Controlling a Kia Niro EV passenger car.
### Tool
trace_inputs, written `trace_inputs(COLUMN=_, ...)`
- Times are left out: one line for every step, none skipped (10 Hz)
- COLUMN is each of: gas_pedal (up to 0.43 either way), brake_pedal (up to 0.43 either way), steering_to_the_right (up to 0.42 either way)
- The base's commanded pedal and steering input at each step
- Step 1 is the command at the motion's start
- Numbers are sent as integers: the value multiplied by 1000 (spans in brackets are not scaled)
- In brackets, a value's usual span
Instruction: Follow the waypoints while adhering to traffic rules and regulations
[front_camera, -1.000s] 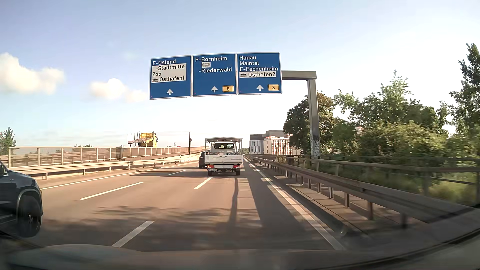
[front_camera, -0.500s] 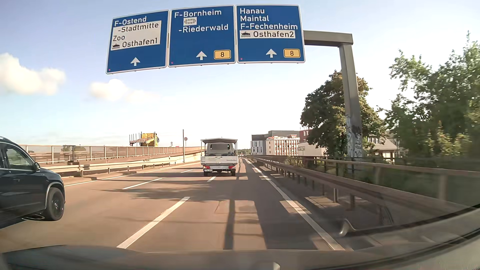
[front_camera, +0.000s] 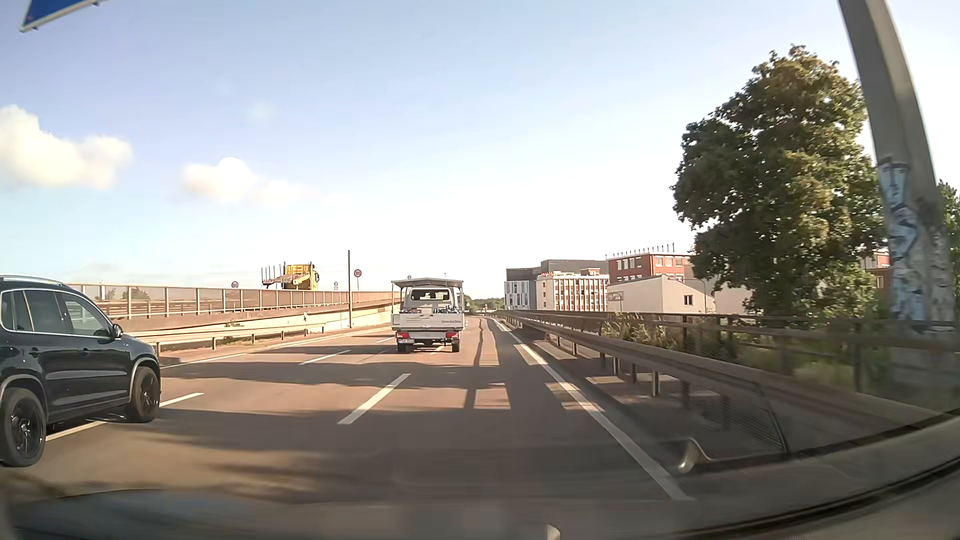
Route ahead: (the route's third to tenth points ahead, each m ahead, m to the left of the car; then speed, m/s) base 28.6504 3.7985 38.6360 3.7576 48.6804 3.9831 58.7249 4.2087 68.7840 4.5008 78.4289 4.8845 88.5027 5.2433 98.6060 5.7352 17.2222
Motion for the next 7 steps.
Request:
trace_inputs(gas_pedal=248, brake_pedal=0, steering_to_the_right=-3)
trace_inputs(gas_pedal=248, brake_pedal=0, steering_to_the_right=-2)
trace_inputs(gas_pedal=248, brake_pedal=0, steering_to_the_right=0)
trace_inputs(gas_pedal=248, brake_pedal=0, steering_to_the_right=2)
trace_inputs(gas_pedal=248, brake_pedal=0, steering_to_the_right=3)
trace_inputs(gas_pedal=248, brake_pedal=0, steering_to_the_right=3)
trace_inputs(gas_pedal=248, brake_pedal=0, steering_to_the_right=3)
